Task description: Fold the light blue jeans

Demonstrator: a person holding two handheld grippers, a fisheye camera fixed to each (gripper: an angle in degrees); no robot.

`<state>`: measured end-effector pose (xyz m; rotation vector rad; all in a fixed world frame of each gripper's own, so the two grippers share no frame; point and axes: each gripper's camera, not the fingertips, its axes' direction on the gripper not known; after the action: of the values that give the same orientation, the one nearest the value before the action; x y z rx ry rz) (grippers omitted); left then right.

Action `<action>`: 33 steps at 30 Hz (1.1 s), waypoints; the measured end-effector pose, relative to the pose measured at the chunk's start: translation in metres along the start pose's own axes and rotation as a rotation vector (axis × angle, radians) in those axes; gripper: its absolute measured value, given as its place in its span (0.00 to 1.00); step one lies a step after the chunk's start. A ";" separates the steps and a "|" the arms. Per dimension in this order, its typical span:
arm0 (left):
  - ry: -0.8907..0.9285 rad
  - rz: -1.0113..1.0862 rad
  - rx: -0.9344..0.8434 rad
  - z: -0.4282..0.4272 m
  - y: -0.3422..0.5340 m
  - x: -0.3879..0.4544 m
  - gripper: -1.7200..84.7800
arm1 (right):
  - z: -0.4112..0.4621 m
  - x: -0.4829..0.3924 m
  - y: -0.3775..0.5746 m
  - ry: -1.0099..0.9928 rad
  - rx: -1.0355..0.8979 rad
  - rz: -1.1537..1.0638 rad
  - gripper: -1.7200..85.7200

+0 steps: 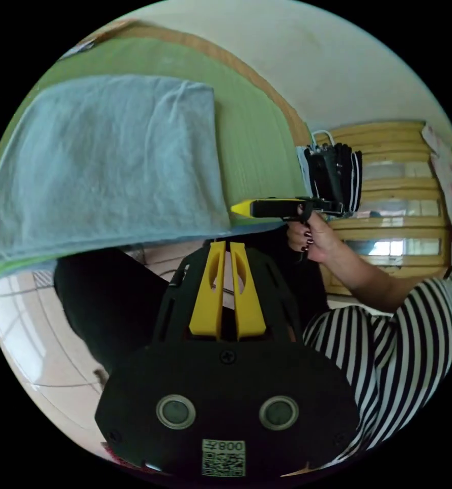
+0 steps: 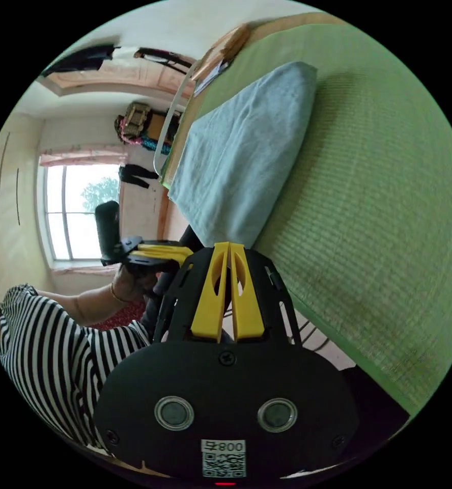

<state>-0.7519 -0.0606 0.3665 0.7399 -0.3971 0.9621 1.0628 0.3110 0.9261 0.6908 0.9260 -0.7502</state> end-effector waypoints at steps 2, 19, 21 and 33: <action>0.128 -0.097 -0.009 0.017 0.000 -0.019 0.09 | -0.008 0.016 0.008 -0.048 0.039 0.051 0.04; 0.272 -0.159 0.124 -0.003 0.017 -0.062 0.03 | 0.001 0.076 0.006 -0.339 0.079 0.236 0.13; 0.265 -0.137 0.127 -0.010 0.019 -0.062 0.03 | 0.006 0.077 0.003 -0.353 0.071 0.253 0.13; 0.227 -0.073 0.137 -0.055 0.049 -0.081 0.02 | 0.029 0.063 -0.027 -0.429 0.033 0.258 0.09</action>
<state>-0.8372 -0.0517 0.2984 0.7543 -0.1060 0.9987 1.0785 0.2569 0.8775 0.6304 0.4248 -0.6495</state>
